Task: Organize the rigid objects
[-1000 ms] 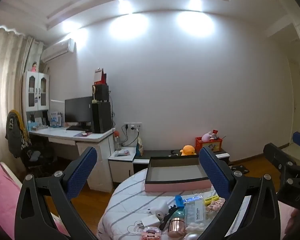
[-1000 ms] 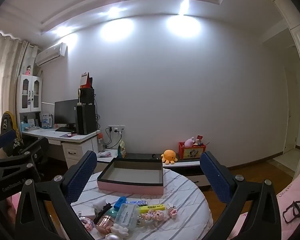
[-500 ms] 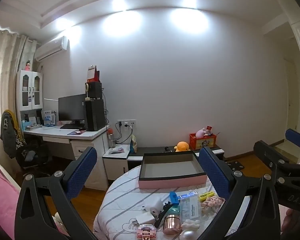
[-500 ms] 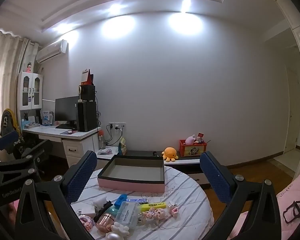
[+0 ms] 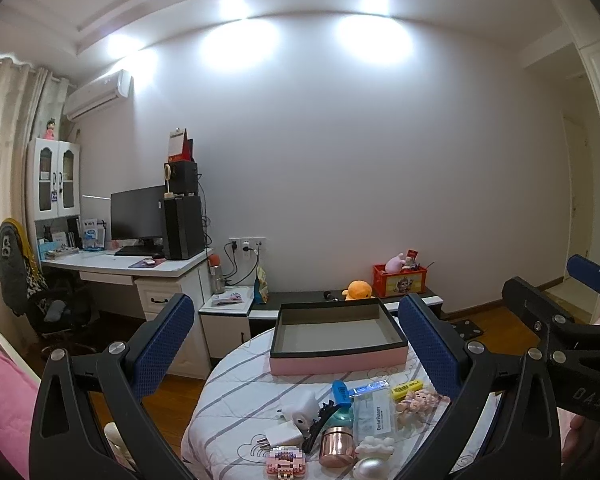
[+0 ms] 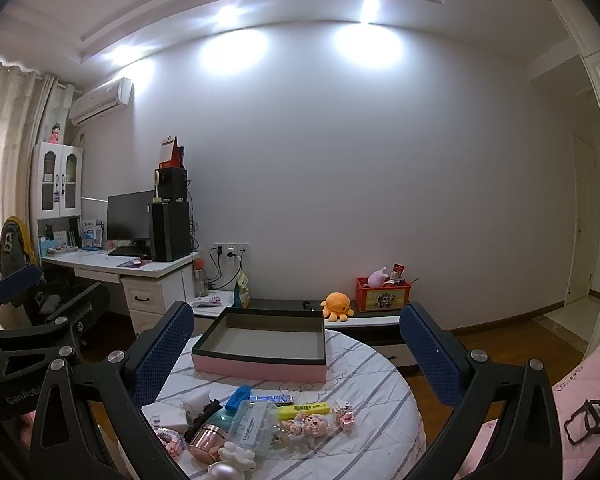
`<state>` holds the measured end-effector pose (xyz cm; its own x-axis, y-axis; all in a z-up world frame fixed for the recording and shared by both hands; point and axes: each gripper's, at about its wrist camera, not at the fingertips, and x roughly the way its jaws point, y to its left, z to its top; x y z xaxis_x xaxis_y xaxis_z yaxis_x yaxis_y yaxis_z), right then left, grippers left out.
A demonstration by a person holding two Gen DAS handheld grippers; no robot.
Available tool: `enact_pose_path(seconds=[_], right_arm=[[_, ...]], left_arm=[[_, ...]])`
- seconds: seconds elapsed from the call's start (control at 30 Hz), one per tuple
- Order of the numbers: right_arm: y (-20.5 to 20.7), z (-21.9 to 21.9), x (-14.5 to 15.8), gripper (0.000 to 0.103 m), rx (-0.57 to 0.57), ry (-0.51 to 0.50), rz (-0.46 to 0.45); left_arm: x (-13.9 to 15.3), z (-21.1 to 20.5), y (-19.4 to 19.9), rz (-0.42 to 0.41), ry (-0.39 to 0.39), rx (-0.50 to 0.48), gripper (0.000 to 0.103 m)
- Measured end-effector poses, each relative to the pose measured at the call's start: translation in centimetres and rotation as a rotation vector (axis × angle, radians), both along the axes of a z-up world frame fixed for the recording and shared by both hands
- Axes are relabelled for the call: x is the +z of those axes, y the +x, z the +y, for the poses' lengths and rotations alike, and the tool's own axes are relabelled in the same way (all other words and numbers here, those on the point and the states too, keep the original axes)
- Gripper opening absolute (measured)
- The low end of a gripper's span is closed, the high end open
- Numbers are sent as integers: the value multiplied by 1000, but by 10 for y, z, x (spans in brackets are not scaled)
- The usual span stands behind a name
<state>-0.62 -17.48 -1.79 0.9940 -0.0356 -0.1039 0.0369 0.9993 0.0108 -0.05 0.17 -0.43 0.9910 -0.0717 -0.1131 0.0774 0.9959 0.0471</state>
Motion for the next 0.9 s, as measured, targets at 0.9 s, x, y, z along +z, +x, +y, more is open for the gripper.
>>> enact_pose_path(seconds=[0.9], right_arm=[[-2, 6, 5, 103, -17, -24, -10]], left_arm=[[-2, 0, 6, -15, -1, 11, 103]])
